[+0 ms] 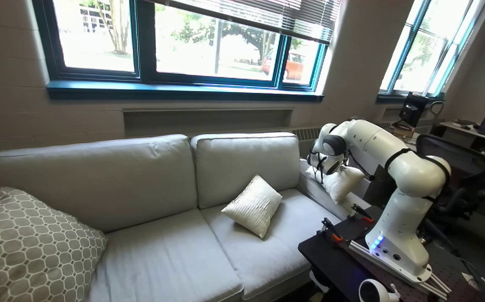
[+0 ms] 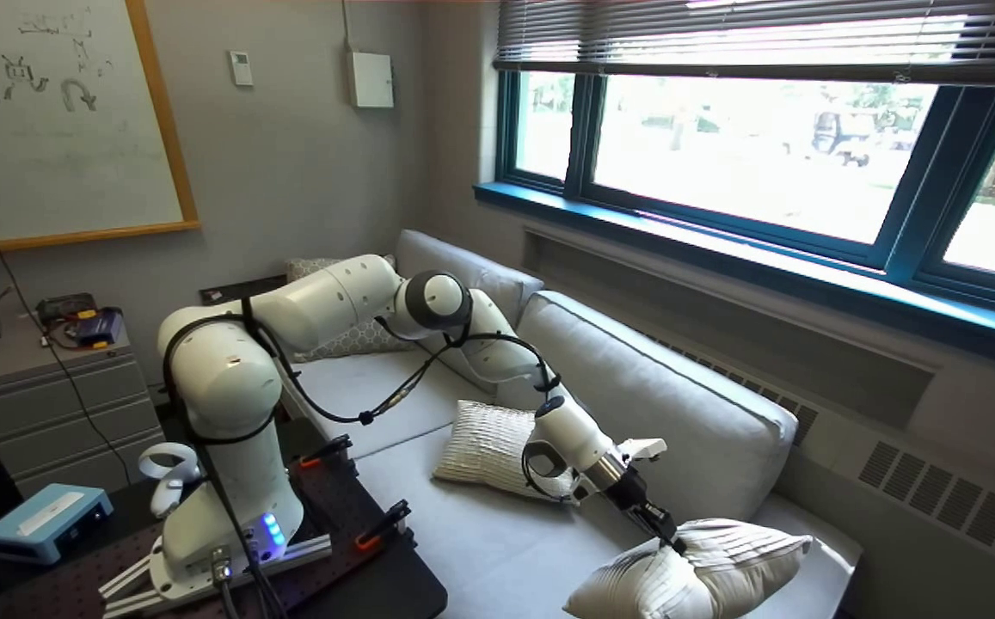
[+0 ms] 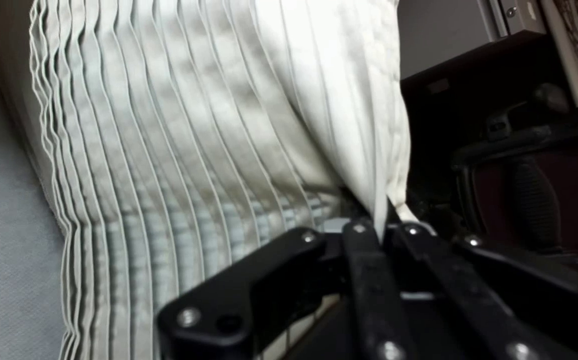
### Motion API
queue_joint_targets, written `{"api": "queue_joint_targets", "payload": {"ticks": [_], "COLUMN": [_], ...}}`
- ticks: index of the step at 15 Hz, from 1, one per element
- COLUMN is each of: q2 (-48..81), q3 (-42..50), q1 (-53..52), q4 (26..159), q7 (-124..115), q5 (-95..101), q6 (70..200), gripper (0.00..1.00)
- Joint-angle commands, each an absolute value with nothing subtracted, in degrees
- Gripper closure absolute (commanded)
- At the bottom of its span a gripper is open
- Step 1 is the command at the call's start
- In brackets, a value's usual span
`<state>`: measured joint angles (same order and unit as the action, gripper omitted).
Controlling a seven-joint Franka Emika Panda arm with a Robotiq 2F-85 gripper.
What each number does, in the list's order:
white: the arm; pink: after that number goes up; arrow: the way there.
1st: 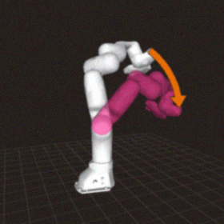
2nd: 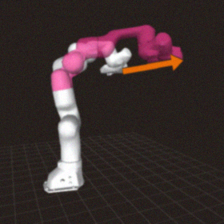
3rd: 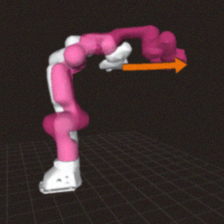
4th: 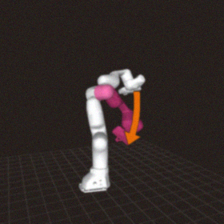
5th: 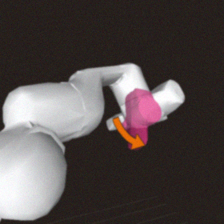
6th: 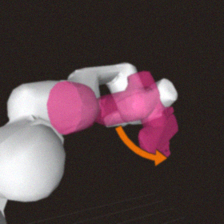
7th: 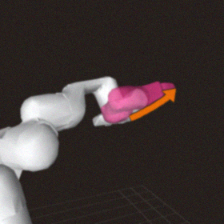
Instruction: Set the striped pillows against the armrest
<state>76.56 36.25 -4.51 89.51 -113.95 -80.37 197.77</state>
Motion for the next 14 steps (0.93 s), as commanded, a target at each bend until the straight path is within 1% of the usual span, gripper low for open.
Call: {"api": "queue_joint_targets", "payload": {"ticks": [1, 5, 12, 13, 14], "q2": [74.91, 75.49, 76.88, 78.54, 79.19], "q3": [36.50, 36.32, 30.28, 32.40, 32.03], "q1": [-6.14, -7.12, -2.64, -4.26, -3.81], "q4": [89.15, 87.94, 85.03, 85.69, 85.58], "q7": [-111.31, -111.39, -108.20, -110.91, -110.65], "q5": [-83.25, -83.76, -82.03, -81.55, -81.46], "q6": [198.39, 198.41, 199.03, 196.84, 196.24], "gripper": [0.98, 0.98, 0.98, 0.98, 0.98]}}
